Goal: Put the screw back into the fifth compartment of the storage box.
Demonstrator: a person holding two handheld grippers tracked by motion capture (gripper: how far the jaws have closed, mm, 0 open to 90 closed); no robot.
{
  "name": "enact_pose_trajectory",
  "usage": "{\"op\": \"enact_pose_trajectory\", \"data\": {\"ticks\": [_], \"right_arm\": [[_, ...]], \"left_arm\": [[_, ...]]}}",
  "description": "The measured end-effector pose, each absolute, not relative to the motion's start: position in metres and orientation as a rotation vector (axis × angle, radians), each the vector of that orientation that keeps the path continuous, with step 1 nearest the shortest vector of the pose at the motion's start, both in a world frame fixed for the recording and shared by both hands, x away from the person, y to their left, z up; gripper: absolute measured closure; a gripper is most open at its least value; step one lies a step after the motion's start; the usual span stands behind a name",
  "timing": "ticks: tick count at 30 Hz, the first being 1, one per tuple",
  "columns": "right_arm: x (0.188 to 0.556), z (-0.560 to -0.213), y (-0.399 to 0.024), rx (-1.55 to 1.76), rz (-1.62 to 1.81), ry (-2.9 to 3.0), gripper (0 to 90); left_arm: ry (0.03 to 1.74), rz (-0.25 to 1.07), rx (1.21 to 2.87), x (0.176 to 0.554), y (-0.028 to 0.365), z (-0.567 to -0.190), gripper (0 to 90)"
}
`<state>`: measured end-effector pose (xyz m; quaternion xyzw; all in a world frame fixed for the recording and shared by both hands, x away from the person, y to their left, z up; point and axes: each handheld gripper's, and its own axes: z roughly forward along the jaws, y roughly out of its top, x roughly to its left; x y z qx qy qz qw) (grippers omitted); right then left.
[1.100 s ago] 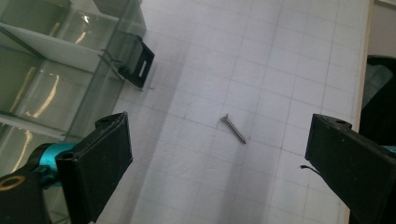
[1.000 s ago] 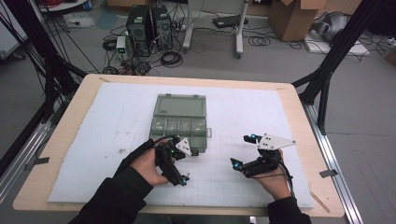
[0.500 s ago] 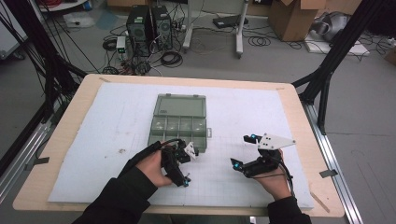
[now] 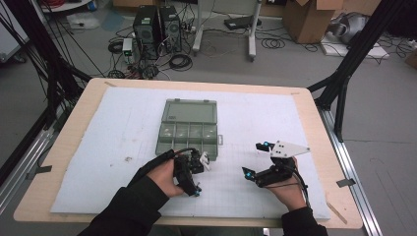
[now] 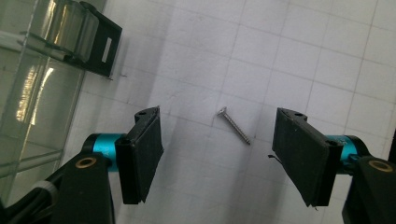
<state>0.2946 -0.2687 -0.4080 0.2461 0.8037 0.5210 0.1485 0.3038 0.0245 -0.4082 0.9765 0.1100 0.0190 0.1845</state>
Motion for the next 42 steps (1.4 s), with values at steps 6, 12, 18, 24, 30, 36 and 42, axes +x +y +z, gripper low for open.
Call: {"op": "enact_pose_trajectory", "data": {"ticks": [6, 12, 18, 24, 30, 36, 42], "right_arm": [[0.295, -0.408, -0.269, 0.706, 1.500, 2.313, 0.6], [0.295, -0.408, -0.269, 0.705, 1.498, 2.316, 0.9], [0.295, -0.408, -0.268, 0.703, 1.491, 2.322, 0.9], [0.295, -0.409, -0.268, 0.706, 1.491, 2.324, 0.9], [0.295, -0.409, -0.268, 0.707, 1.491, 2.324, 0.9], [0.295, -0.409, -0.268, 0.706, 1.492, 2.322, 0.9], [0.295, -0.409, -0.268, 0.705, 1.490, 2.323, 0.9]], "left_arm": [[0.310, 0.043, 2.774, 0.304, 0.023, -0.407, 39.0], [0.307, 0.034, 2.809, 0.304, 0.021, -0.408, 42.0], [0.307, 0.042, 2.829, 0.305, 0.018, -0.408, 45.7], [0.315, 0.045, 2.861, 0.306, 0.014, -0.407, 50.7], [0.318, 0.026, 2.897, 0.309, 0.010, -0.406, 55.0], [0.313, 0.020, 2.929, 0.309, 0.006, -0.405, 60.9], [0.287, 0.013, 2.950, 0.308, 0.003, -0.404, 67.6]]}}
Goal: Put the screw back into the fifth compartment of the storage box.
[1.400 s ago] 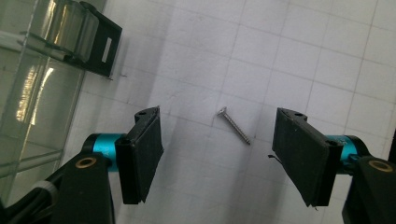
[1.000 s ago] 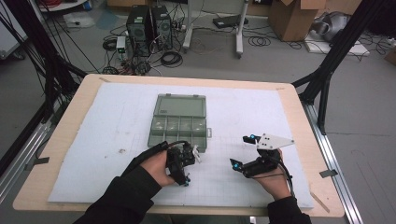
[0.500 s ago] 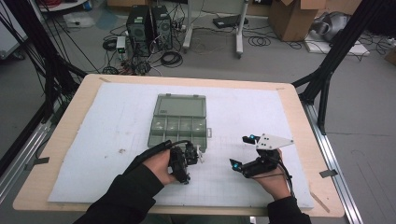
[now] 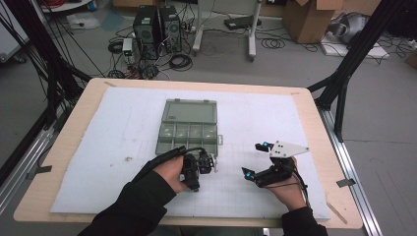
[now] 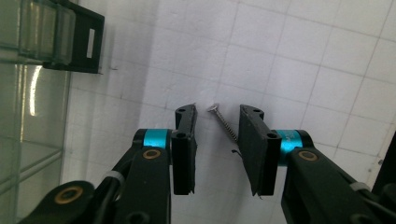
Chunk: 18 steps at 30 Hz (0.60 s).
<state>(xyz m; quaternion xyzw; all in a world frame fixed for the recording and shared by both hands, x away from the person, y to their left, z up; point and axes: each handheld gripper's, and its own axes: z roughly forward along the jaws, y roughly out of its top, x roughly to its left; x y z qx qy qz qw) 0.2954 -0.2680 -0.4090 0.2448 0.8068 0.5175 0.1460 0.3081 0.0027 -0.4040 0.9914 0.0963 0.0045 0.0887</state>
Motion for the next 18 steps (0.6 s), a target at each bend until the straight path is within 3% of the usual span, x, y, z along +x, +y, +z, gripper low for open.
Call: {"op": "enact_pose_trajectory", "data": {"ticks": [10, 12, 18], "right_arm": [[0.2952, -0.4089, -0.2682, 0.709, 1.492, 2.325, 0.9], [0.2955, -0.4089, -0.2684, 0.705, 1.494, 2.324, 0.9], [0.2949, -0.4088, -0.2682, 0.708, 1.492, 2.326, 0.9]], "left_arm": [[0.264, 0.003, 2.956, 0.3080, 0.0033, -0.4041, 78.4], [0.254, 0.005, 2.960, 0.3076, 0.0030, -0.4041, 83.9], [0.235, 0.023, 2.949, 0.3055, 0.0044, -0.4046, 86.8]]}}
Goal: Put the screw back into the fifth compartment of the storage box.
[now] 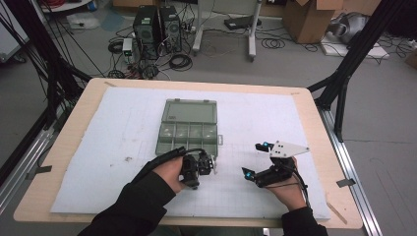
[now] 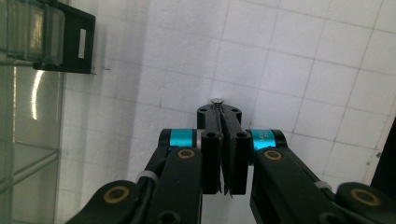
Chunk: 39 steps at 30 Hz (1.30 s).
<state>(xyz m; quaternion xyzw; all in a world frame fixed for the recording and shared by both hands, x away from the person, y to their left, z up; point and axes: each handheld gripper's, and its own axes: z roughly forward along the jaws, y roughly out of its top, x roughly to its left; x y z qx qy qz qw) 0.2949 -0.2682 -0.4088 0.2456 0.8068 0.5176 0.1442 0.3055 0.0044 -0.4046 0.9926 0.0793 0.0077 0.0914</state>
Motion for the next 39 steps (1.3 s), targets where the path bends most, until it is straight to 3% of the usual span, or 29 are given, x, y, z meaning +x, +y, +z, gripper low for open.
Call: {"op": "enact_pose_trajectory", "data": {"ticks": [16, 21, 39], "right_arm": [[0.295, -0.409, -0.268, 0.708, 1.487, 2.330, 0.9], [0.296, -0.410, -0.268, 0.707, 1.487, 2.328, 0.9], [0.296, -0.410, -0.267, 0.709, 1.479, 2.335, 0.9]], "left_arm": [[0.211, 0.047, 2.851, 0.306, 0.021, -0.398, 86.9], [0.201, 0.086, 2.755, 0.307, 0.034, -0.389, 86.9], [0.126, 0.018, 2.473, 0.306, 0.062, -0.372, 86.9]]}}
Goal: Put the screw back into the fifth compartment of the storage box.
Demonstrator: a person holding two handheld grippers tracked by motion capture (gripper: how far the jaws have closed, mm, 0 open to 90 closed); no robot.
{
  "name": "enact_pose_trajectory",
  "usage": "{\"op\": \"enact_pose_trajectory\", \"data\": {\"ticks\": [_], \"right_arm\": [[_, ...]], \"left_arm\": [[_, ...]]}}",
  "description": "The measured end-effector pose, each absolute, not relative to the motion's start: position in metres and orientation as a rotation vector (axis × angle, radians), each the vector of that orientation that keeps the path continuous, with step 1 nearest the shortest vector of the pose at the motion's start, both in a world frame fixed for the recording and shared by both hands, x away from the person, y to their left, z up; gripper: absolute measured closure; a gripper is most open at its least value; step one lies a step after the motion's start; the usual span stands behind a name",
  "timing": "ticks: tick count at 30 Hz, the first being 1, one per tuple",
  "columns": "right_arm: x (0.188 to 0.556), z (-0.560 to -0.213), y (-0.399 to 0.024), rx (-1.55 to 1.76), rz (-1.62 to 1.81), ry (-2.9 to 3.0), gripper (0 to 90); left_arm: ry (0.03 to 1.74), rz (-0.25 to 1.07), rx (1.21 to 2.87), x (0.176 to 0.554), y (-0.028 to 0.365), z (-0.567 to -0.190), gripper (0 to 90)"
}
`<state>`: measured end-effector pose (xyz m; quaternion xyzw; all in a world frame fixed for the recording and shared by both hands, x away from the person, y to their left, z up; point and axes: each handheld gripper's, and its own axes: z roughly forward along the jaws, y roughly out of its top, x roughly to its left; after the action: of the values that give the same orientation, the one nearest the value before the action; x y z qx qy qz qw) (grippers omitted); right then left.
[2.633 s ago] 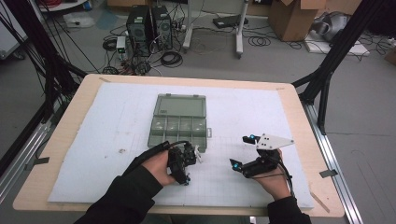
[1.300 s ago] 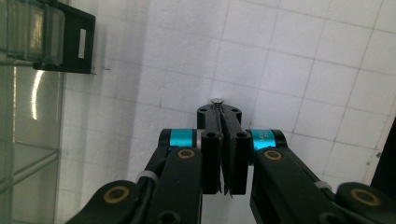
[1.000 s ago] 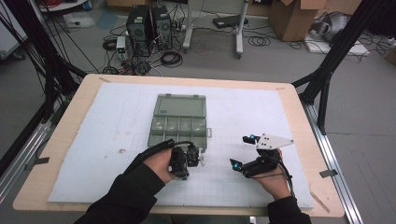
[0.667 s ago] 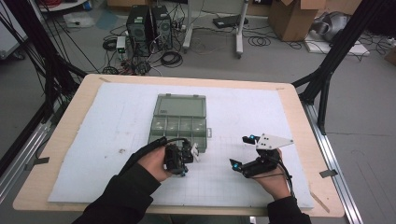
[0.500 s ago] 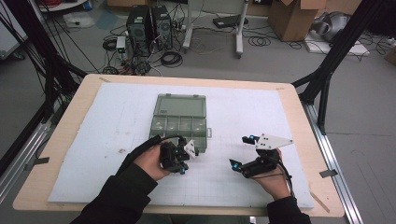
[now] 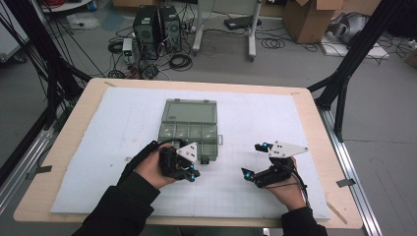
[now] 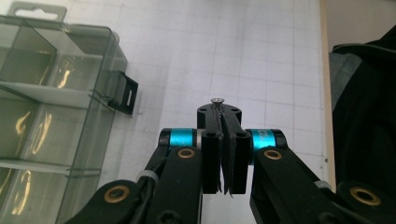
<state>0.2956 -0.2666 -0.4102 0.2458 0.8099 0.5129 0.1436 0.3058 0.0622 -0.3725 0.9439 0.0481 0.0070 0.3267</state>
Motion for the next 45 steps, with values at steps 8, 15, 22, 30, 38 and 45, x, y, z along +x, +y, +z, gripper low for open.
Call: {"op": "enact_pose_trajectory", "data": {"ticks": [8, 15, 22, 30, 38, 45], "right_arm": [[0.296, -0.410, -0.267, 0.705, 1.479, 2.334, 0.9], [0.295, -0.410, -0.267, 0.715, 1.481, 2.333, 0.9], [0.295, -0.410, -0.268, 0.709, 1.483, 2.332, 0.9], [0.296, -0.409, -0.268, 0.709, 1.487, 2.329, 0.9], [0.295, -0.410, -0.268, 0.709, 1.487, 2.332, 0.9], [0.296, -0.410, -0.268, 0.707, 1.490, 2.329, 0.9]], "left_arm": [[0.111, 0.025, 2.383, 0.309, 0.075, -0.367, 86.9], [0.122, 0.032, 2.318, 0.314, 0.086, -0.362, 86.9], [0.147, 0.070, 2.264, 0.321, 0.098, -0.359, 86.8], [0.207, 0.084, 2.218, 0.329, 0.116, -0.355, 86.8], [0.244, 0.109, 2.182, 0.337, 0.132, -0.350, 86.8], [0.297, 0.128, 2.164, 0.345, 0.143, -0.350, 86.9]]}}
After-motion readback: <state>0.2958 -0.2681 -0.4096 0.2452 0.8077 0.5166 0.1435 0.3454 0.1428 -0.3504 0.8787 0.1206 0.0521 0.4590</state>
